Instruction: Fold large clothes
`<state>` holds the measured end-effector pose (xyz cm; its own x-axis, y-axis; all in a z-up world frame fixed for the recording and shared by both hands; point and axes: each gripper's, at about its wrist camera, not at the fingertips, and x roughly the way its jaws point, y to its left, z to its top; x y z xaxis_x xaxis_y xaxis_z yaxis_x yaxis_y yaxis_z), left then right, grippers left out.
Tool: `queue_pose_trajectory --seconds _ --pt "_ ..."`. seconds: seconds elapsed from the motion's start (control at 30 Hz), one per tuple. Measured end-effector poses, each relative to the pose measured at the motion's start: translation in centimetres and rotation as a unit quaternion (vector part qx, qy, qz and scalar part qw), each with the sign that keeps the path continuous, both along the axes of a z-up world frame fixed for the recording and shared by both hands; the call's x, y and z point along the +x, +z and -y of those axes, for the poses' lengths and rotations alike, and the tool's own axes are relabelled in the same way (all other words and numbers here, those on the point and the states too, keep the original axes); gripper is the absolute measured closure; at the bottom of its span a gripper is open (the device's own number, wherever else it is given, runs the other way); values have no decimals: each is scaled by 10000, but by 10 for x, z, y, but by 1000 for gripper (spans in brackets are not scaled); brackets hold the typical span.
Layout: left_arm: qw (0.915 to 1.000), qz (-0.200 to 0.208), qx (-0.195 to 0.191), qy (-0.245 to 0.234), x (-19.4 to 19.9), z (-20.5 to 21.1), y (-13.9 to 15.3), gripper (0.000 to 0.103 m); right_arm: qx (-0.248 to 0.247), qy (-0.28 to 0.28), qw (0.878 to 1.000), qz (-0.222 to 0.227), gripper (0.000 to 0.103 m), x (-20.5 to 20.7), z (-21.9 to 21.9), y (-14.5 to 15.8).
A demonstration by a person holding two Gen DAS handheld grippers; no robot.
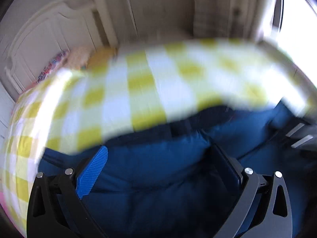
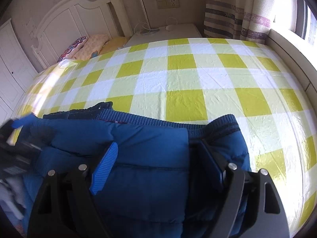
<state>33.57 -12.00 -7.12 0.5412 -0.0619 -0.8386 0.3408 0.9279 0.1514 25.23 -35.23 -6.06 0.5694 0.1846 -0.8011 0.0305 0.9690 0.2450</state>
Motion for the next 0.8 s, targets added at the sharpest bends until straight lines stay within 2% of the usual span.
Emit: queue_pose_trajectory --seconds 0.07,0.2,0.3,0.37,0.43,0.47,0.53,0.57,0.67,0.7,0.8 --pt "9998 130 -144 45 -3 -2 4 4 17 -3 10000 -8 21 0 1 0" --pt "9994 123 -329 -51 -4 -21 15 4 -2 7 10000 -18 21 0 2 0" --pt "9979 175 -481 399 6 -72 25 4 67 5 10000 -2 21 -1 5 0" --pt "9956 129 -472 796 16 -112 22 4 83 9 10000 0 21 -2 5 -1" --pt "9891 -62 -974 1099 21 -154 15 4 117 11 9999 -3 20 -1 5 -1" --pt "9799 -248 -1537 1249 22 -178 9 4 131 13 9999 -3 20 -1 6 -1" --pt "9629 -312 -2275 1421 19 -203 4 4 161 15 9999 9 20 -1 6 -2" --pt "9632 -274 -2271 1414 17 -202 4 4 173 13 9998 15 20 -1 6 -1" --pt "9749 -195 -1756 1356 17 -185 4 4 183 19 9998 -3 19 -1 7 -1" --pt "9763 -181 -1680 1349 17 -184 4 4 133 13 9999 -36 19 0 5 0" --pt "9761 -171 -1681 1364 17 -185 4 4 -652 -199 9976 -81 19 -5 -17 20"
